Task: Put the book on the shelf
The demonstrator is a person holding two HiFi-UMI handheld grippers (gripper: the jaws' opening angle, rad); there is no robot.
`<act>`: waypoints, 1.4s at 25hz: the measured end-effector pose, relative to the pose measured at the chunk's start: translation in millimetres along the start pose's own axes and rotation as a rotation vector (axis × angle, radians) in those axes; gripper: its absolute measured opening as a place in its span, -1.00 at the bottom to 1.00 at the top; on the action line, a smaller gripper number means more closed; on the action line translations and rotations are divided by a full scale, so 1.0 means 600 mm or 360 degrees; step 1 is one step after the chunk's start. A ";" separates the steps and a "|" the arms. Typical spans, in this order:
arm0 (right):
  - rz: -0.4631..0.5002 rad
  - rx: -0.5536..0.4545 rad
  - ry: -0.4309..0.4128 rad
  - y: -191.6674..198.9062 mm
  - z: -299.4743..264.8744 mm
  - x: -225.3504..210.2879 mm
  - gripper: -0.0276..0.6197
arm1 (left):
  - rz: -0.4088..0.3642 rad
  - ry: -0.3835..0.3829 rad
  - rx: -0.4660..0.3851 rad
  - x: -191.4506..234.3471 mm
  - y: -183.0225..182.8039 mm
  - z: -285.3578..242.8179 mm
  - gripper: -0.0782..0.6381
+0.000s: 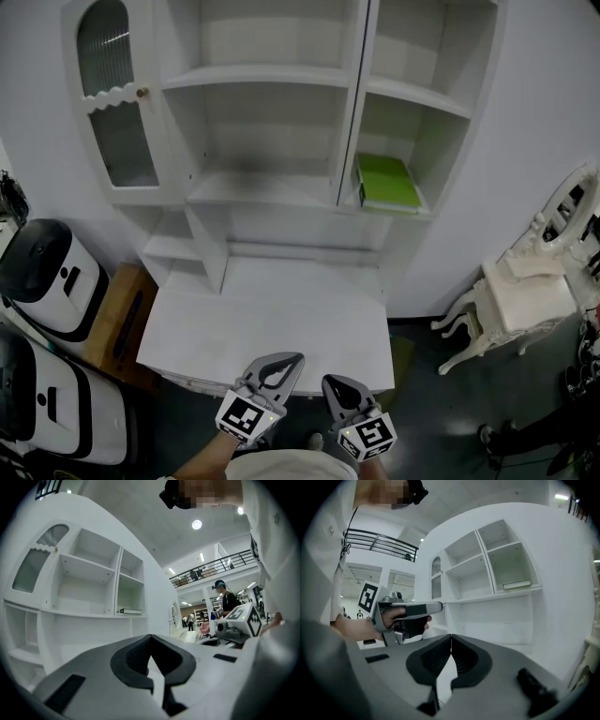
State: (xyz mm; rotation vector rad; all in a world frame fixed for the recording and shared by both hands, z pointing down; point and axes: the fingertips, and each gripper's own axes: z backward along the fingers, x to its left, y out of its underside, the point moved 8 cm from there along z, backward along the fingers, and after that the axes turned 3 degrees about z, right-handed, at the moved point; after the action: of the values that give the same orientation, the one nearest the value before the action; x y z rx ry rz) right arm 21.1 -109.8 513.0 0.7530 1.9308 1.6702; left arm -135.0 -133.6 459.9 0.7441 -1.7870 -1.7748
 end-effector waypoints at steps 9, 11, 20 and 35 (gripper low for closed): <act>-0.0026 0.0076 -0.0165 0.020 -0.055 0.068 -0.87 | 0.0167 -0.0226 0.0036 0.015 0.038 0.114 -0.76; 0.0004 0.0081 -0.0201 0.018 -0.063 0.084 -0.87 | 0.0183 -0.0246 0.0035 0.018 0.042 0.132 -0.76; 0.0053 0.0048 -0.0284 0.003 -0.078 0.134 -0.88 | 0.0136 -0.0279 0.0059 0.028 0.058 0.172 -0.76; 0.0060 0.0063 -0.0133 0.001 -0.051 0.120 -0.88 | 0.0247 -0.0093 0.0042 0.012 0.063 0.141 -0.76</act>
State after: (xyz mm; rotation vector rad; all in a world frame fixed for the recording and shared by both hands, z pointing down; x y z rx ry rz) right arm -52.1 -83.4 517.9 0.8659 1.9078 1.6004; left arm -200.0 -77.9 496.3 0.5524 -1.8564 -1.6893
